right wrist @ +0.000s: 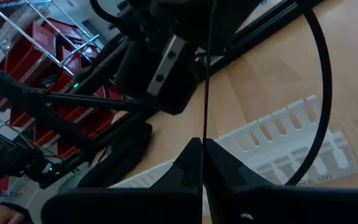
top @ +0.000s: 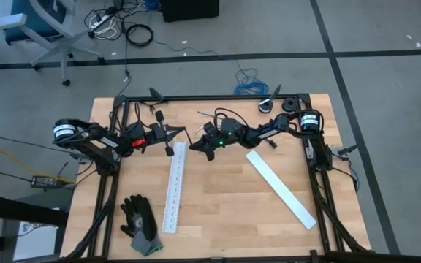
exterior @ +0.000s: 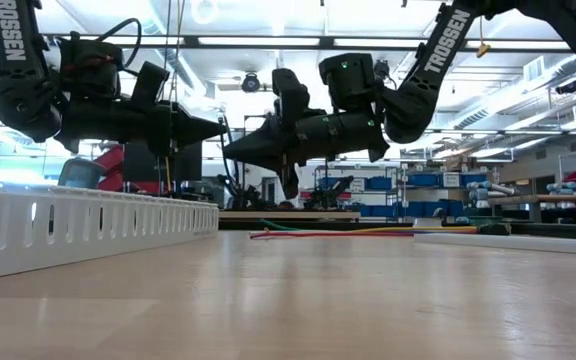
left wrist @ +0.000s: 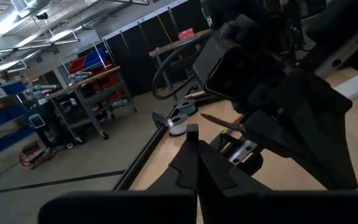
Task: Ziptie cables
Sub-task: Insert the black zip tie into the locking head, then wrap the cable wires with the black zip tie
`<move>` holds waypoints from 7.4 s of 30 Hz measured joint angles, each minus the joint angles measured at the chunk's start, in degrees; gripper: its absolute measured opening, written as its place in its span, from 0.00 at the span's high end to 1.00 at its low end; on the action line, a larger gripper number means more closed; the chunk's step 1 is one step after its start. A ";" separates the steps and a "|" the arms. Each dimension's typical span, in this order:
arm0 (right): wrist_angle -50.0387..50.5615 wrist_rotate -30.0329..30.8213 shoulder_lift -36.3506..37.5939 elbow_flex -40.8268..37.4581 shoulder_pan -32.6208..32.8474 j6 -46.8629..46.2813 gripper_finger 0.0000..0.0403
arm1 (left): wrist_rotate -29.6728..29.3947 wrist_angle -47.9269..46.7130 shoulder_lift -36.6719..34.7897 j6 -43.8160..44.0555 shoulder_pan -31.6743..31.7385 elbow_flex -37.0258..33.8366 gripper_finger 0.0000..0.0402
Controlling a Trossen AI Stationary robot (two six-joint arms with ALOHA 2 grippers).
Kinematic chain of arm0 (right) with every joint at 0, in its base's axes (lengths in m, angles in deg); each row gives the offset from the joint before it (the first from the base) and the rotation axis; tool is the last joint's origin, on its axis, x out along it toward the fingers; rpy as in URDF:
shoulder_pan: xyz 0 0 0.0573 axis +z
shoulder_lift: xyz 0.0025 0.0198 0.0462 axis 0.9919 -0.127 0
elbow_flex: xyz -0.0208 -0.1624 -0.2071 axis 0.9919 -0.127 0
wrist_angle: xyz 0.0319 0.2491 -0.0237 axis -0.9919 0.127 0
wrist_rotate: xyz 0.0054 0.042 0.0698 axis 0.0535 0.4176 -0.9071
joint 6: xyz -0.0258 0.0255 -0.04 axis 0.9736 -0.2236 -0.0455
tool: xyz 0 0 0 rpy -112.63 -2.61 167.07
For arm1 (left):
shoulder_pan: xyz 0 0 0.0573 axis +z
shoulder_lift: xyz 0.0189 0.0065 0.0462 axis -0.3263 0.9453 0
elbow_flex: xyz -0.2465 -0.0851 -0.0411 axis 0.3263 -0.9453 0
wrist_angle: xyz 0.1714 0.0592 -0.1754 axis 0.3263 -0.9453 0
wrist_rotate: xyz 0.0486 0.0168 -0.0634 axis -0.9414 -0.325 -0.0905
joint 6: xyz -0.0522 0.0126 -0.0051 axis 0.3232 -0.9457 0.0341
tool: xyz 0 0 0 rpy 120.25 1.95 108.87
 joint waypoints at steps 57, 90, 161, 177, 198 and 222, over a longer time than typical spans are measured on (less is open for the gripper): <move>1.05 0.75 -0.07 0.00 -0.28 -1.36 1.00 | 0.69 -2.89 0.02 -2.48 0.00 1.70 1.00; 1.17 -0.49 -0.07 0.00 -0.77 0.58 1.00 | 0.28 -3.04 0.02 -1.29 0.00 1.75 1.00; 0.80 -2.59 -0.13 2.14 -4.23 -6.21 1.00 | -7.33 -18.36 -0.02 -17.62 -7.10 6.94 1.00; 0.77 -15.98 -0.13 2.14 -6.46 -1.38 0.73 | -6.34 -19.52 0.00 -13.52 -7.17 6.75 1.00; 15.48 -19.12 20.77 -17.77 -15.15 12.70 0.72 | -4.31 -20.64 0.04 -10.24 -7.13 6.73 1.00; 85.32 47.08 58.80 -31.98 5.33 4.42 0.73 | 0.34 -17.90 7.54 -9.04 -6.99 13.49 1.00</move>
